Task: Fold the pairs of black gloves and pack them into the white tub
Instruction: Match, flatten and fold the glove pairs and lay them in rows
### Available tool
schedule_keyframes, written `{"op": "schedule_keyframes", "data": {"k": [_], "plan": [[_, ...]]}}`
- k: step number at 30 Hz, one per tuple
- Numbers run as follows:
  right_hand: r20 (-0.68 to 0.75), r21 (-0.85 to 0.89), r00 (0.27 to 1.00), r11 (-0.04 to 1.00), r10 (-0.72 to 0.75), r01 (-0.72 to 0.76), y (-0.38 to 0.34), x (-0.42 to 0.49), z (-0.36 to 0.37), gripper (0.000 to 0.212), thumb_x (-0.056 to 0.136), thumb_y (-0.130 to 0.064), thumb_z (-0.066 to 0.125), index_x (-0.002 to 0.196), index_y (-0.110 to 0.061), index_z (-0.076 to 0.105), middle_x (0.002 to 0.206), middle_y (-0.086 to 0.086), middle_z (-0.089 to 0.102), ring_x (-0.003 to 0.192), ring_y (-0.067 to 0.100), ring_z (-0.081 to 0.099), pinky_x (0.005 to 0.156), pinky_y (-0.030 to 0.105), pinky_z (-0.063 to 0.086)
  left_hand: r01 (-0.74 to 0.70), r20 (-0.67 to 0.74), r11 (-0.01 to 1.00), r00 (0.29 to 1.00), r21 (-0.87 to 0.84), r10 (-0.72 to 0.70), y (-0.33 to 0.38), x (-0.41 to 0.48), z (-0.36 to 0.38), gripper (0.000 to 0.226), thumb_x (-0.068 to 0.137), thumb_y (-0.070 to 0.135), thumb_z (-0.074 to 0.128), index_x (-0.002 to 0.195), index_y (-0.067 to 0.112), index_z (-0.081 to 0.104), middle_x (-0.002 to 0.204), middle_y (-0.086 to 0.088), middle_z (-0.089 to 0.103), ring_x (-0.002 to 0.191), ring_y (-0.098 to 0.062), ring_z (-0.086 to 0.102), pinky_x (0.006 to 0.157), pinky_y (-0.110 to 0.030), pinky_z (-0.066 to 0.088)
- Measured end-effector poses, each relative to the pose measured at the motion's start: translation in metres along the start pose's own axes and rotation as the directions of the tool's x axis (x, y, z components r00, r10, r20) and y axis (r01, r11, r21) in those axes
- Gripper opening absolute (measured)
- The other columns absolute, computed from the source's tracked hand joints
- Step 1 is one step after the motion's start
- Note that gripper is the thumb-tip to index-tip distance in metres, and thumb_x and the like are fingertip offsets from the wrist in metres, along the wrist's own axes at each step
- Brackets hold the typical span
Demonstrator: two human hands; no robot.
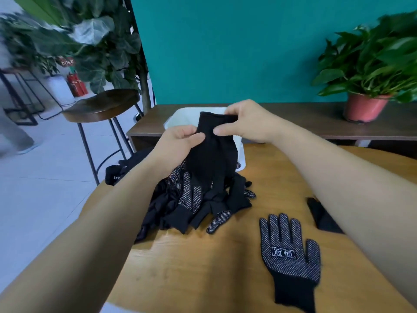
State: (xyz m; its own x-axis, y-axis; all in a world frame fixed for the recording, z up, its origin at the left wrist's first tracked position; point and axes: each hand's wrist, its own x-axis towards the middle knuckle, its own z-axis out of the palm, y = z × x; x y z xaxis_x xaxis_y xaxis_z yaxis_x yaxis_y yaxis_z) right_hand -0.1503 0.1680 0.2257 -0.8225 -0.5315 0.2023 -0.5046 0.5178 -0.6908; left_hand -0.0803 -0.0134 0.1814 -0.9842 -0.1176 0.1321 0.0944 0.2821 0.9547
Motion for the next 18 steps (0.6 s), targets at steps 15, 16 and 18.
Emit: {"op": "schedule_keyframes", "data": {"k": [15,16,18], "plan": [[0.050,0.101,0.983,0.978,0.177,-0.181,0.019,-0.062,-0.015,0.015,0.087,-0.014,0.071,0.094,-0.001,0.074,0.087,0.002,0.074,0.075,0.010,0.066,0.080,0.024,0.051,0.006,0.157,0.996,0.987,0.088,-0.020,-0.004,-0.035,0.025,0.015,0.098,0.019,0.061,0.099,0.015,0.075,0.101,-0.003,0.077,0.091,-0.016,0.070,0.085,-0.029,0.054],[0.050,0.078,0.979,0.977,0.196,-0.199,0.023,-0.067,-0.013,0.013,0.087,-0.014,0.071,0.093,-0.003,0.074,0.090,0.003,0.075,0.081,0.011,0.068,0.082,0.025,0.052,0.005,0.133,0.987,0.991,0.158,-0.027,-0.007,-0.035,0.027,0.013,0.096,0.023,0.065,0.093,0.018,0.077,0.096,-0.002,0.077,0.087,-0.016,0.068,0.084,-0.031,0.051],[0.033,0.080,0.977,0.974,0.212,-0.214,0.028,-0.074,-0.011,0.008,0.087,-0.014,0.071,0.088,-0.007,0.075,0.092,0.002,0.076,0.090,0.015,0.070,0.086,0.027,0.053,0.014,0.098,0.975,0.995,0.222,-0.036,-0.011,-0.038,0.033,0.013,0.094,0.027,0.068,0.085,0.022,0.076,0.088,0.002,0.077,0.081,-0.014,0.065,0.085,-0.032,0.050]]}}
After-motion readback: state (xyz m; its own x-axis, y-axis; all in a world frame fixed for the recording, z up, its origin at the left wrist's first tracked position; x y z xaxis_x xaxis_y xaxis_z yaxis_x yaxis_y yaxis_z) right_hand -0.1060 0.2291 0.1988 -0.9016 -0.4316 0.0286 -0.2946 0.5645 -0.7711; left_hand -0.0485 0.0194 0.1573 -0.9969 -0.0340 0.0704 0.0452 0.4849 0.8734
